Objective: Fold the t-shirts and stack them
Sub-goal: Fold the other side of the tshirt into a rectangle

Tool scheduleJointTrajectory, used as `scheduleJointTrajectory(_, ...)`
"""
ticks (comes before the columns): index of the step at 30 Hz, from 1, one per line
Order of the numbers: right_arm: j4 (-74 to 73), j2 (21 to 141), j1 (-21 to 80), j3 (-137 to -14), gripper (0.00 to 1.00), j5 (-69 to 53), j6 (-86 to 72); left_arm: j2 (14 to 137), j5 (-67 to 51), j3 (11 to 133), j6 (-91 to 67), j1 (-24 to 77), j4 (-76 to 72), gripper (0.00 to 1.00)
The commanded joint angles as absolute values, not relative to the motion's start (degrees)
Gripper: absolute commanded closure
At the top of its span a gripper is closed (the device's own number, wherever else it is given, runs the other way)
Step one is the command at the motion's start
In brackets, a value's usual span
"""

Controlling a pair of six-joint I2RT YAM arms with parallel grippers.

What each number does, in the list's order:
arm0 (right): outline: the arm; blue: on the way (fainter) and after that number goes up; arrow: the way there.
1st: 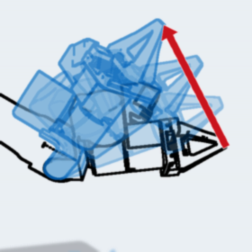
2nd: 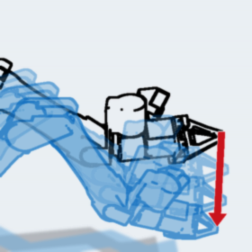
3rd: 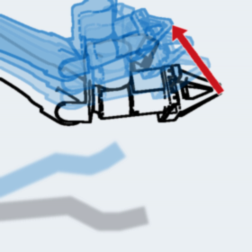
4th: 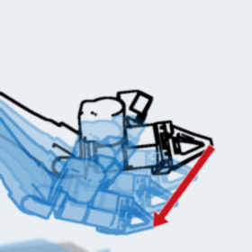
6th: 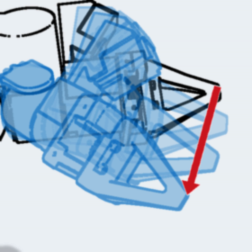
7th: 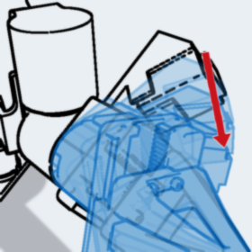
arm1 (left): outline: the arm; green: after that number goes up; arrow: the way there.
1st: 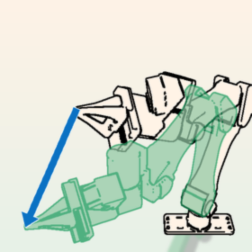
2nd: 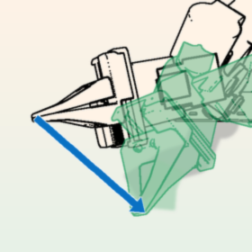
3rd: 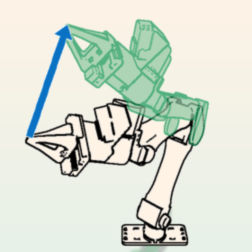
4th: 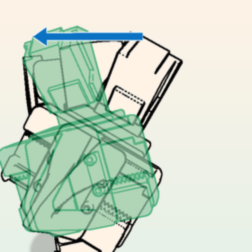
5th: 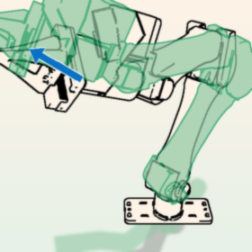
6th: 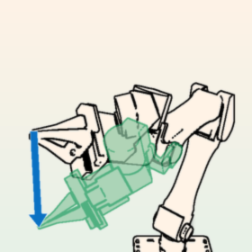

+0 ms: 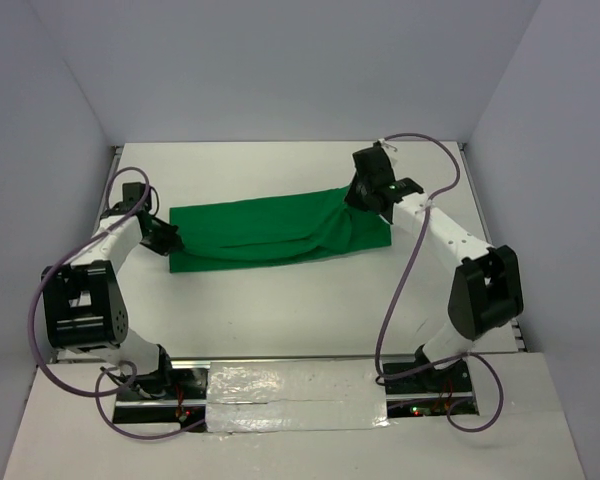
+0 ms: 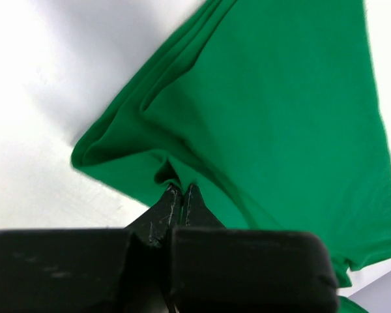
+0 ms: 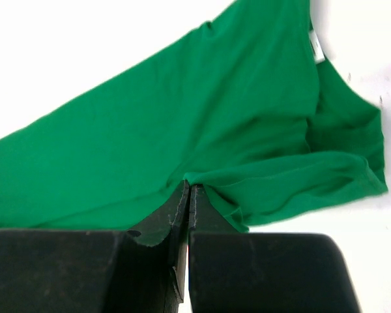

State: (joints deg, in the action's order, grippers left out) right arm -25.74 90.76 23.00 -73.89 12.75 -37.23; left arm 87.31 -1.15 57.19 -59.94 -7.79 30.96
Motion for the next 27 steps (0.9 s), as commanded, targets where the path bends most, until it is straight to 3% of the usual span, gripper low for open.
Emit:
scheduleJointTrajectory(1, -22.94, 93.07, 21.80, -78.75, 1.00, 12.83, -36.21, 89.82, -0.26, 60.90, -59.33, -8.70, 29.54, 1.00)
scheduleJointTrajectory(11, -22.85, 105.71, 19.17, -86.65, 1.00, 10.11, -37.44, 97.55, -0.35, 65.47, -59.24, -10.46, 28.39, 0.98)
scheduleJointTrajectory(12, -22.85, 106.86, 18.90, -88.40, 1.00, 9.59, -37.53, 98.34, -0.53, 65.65, -58.98, -10.55, 28.13, 0.92)
scheduleJointTrajectory(13, -23.03, 108.01, 18.64, -89.46, 0.91, 8.19, -37.44, 98.61, -0.35, 66.44, -58.89, -10.72, 28.21, 0.86)
scheduleJointTrajectory(15, -23.81, 111.61, 17.84, -93.76, 0.73, 4.94, -36.30, 98.88, -0.26, 67.32, -58.19, -10.81, 29.00, 0.59)
scheduleJointTrajectory(16, -24.43, 112.75, 17.49, -95.35, 0.53, 2.14, -35.95, 98.79, -0.26, 68.11, -57.66, -10.81, 29.00, 0.45)
scheduleJointTrajectory(17, -24.78, 114.33, 17.49, -96.93, 0.42, 0.63, -34.38, 98.44, -0.26, 68.46, -57.13, -10.81, 28.39, 0.19)
scheduleJointTrajectory(18, -26.87, 115.13, 17.32, -100.25, 0.30, -0.60, -33.58, 98.26, -0.26, 69.08, -55.74, -10.72, 28.39, 0.10)
scheduleJointTrajectory(19, -28.72, 116.44, 17.14, -102.20, 0.26, -2.44, -32.36, 98.17, -0.26, 70.74, -55.29, -10.90, 28.74, 0.03)
scheduleJointTrajectory(22, -31.64, 113.40, 16.52, -103.20, 0.24, -2.29, -31.47, 97.30, 3.83, 74.77, -53.97, -11.16, 31.72, 0.01)
scheduleJointTrajectory(27, -25.41, 102.24, 15.03, -85.10, 0.26, -7.28, -31.99, 90.71, 15.97, 77.16, -49.93, -6.88, 36.46, 0.01)
